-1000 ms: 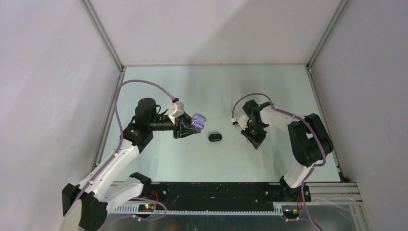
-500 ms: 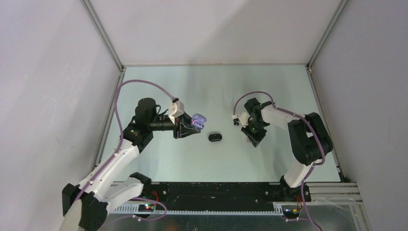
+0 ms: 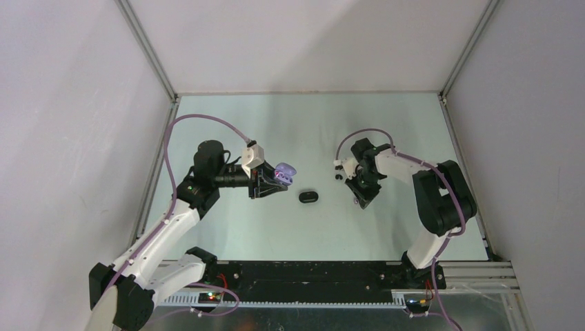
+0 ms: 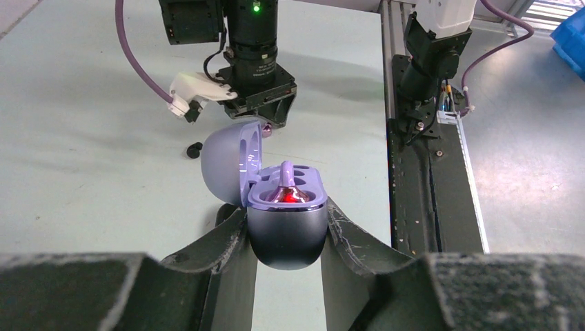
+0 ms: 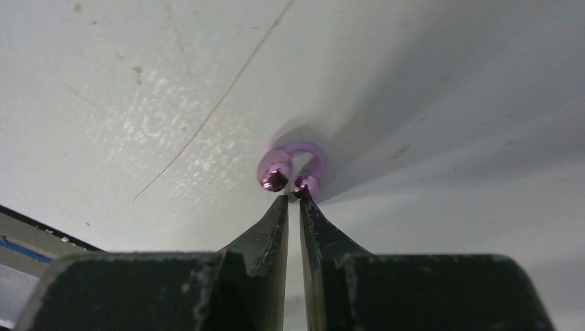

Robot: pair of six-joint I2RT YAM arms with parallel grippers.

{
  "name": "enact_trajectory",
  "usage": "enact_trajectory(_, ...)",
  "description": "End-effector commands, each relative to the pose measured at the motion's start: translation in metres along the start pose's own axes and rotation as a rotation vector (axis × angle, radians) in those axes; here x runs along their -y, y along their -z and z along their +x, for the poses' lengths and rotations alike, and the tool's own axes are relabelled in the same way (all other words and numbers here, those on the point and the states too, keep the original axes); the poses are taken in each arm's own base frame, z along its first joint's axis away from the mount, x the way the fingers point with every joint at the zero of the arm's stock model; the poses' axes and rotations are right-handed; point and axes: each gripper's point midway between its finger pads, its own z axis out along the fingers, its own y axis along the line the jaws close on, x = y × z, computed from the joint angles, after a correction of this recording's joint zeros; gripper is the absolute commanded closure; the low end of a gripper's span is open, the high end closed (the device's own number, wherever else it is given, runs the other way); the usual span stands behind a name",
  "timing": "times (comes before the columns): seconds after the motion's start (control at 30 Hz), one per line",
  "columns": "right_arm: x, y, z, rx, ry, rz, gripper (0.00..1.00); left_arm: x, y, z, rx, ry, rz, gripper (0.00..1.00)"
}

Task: Insert the wireless bluetooth earbuds into the charging case
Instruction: Move the right earbud to the center of the board.

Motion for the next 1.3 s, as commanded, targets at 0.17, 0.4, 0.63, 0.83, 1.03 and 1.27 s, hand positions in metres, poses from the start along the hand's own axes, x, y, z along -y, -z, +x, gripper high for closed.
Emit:
enact_trajectory(0.17,0.053,0.005,-0.041,0.134,-0.07,0.151,0.84,0.001,0.001,-0.01,0.028,-0.041,0.005,0.91)
enact_trajectory(0.4,0.031,0.01,-0.039,0.091,-0.036,0.042,0.84,0.002,0.003,-0.01,0.024,-0.045,0.002,0.91)
enact_trajectory(0.63,0.034,0.017,-0.012,0.034,-0.074,0.064,0.84,0.001,0.002,-0.012,0.027,-0.04,0.007,0.91)
enact_trajectory(0.83,0.023,0.012,-0.003,0.01,-0.063,0.02,0.85,0.001,0.002,-0.012,0.027,-0.042,0.008,0.91)
enact_trajectory(1.03,0.006,0.006,-0.013,0.027,-0.047,-0.018,0.84,0.0,0.002,-0.012,0.026,-0.041,0.006,0.91)
enact_trajectory(1.27,0.016,-0.003,-0.019,0.024,-0.062,0.056,0.84,0.001,0.002,-0.013,0.026,-0.04,0.008,0.91)
